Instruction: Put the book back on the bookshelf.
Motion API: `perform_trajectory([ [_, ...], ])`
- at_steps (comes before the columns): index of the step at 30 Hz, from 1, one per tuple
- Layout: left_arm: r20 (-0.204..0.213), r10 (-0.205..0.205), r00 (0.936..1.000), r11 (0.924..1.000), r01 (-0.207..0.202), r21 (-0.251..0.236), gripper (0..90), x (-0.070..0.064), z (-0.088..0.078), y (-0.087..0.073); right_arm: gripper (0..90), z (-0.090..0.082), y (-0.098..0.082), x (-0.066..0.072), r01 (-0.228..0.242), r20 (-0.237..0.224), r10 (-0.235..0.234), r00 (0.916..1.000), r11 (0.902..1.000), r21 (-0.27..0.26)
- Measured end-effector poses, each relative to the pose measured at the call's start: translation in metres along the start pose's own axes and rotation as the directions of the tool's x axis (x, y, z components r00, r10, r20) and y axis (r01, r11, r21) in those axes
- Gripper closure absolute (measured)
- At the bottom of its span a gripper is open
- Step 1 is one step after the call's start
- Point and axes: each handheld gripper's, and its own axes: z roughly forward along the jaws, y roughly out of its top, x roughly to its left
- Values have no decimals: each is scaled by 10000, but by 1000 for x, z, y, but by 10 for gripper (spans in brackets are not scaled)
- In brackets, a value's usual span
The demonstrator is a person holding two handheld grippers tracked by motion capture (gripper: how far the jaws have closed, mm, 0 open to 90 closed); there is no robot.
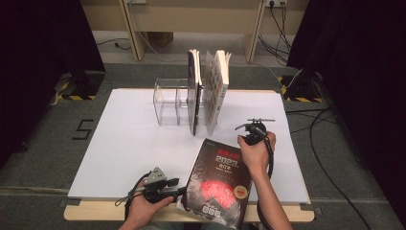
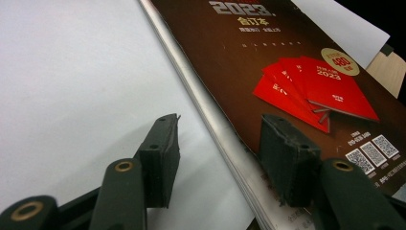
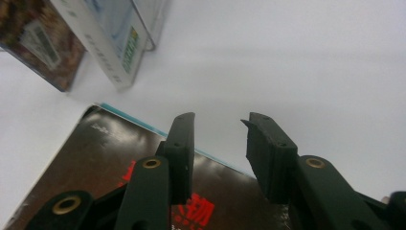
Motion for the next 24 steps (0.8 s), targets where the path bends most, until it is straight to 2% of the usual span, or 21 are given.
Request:
perform_trajectory([
  [3, -5, -14, 10000, 10000, 14, 18, 481, 0, 0, 0, 650, 3, -5, -7, 1, 99, -3, 10000, 9998, 184],
  [4, -8, -21, 10000, 10000, 21, 21, 485, 0, 0, 0, 655, 5, -8, -12, -201, 145, 196, 9997, 9991, 383],
  [5, -4, -51, 10000, 10000, 51, 34, 488, 1, 0, 0, 656, 6, -9, -16, -133, 153, 126, 9998, 9990, 432],
  [6, 12, -60, 10000, 10000, 60, 38, 491, 1, 0, 0, 656, 7, -11, -18, -328, 171, 319, 9993, 9979, 552],
  [7, 12, -60, 10000, 10000, 60, 38, 493, 1, 0, 0, 656, 7, -11, -18, -328, 171, 319, 9993, 9979, 552],
  [10, 69, -34, 10000, 10000, 34, 78, 499, 0, 0, 0, 649, 9, -17, -32, -646, 375, 616, 9974, 9942, 855],
  [13, 76, -35, 10000, 10000, 35, 69, 502, -1, 1, 0, 646, 8, -19, -41, -796, 519, 753, 9958, 9929, 879],
  [19, 107, -62, 9999, 9999, 61, 89, 510, -1, 1, 0, 644, 9, -23, -49, -890, 630, 827, 9946, 9904, 1059],
  [24, 80, -90, 9999, 9999, 89, 103, 521, -1, 1, 1, 646, 13, -26, -51, -1019, 490, 964, 9941, 9865, 1279],
])
